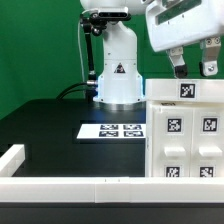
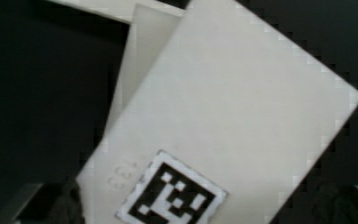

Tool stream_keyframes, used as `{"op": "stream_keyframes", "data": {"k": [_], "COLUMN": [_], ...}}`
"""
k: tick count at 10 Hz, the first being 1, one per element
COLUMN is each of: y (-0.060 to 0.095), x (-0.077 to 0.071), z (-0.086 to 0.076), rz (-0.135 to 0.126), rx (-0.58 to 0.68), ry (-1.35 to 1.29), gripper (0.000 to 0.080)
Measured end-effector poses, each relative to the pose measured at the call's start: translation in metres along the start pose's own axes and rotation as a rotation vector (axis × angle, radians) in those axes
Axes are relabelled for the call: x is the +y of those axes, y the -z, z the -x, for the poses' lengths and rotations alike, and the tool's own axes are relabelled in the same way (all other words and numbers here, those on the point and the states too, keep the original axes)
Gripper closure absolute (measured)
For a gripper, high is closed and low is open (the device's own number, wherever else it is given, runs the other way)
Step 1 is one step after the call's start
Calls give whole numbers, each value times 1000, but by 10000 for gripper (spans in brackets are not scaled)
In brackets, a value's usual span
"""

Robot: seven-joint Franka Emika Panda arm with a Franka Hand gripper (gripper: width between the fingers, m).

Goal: Assemble cabinet

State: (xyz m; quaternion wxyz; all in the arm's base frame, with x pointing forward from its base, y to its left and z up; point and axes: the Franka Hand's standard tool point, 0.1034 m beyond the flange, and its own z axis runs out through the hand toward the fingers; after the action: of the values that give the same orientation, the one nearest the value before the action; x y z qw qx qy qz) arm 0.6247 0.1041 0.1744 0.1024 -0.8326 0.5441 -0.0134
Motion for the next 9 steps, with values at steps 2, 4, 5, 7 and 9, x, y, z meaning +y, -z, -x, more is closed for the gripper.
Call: {"op": "stream_keyframes", "data": {"k": [2,4,5,7,9], "y": [2,8,6,6,5], "x": [1,-1,0,1,2], "z": [4,5,4,3,2], "rz": [41,66,82,81,94], "rx": [-10,-56,-71,-72,-71], "ry": [314,663,775,902,1106], "gripper": [150,150,150,150,150]}}
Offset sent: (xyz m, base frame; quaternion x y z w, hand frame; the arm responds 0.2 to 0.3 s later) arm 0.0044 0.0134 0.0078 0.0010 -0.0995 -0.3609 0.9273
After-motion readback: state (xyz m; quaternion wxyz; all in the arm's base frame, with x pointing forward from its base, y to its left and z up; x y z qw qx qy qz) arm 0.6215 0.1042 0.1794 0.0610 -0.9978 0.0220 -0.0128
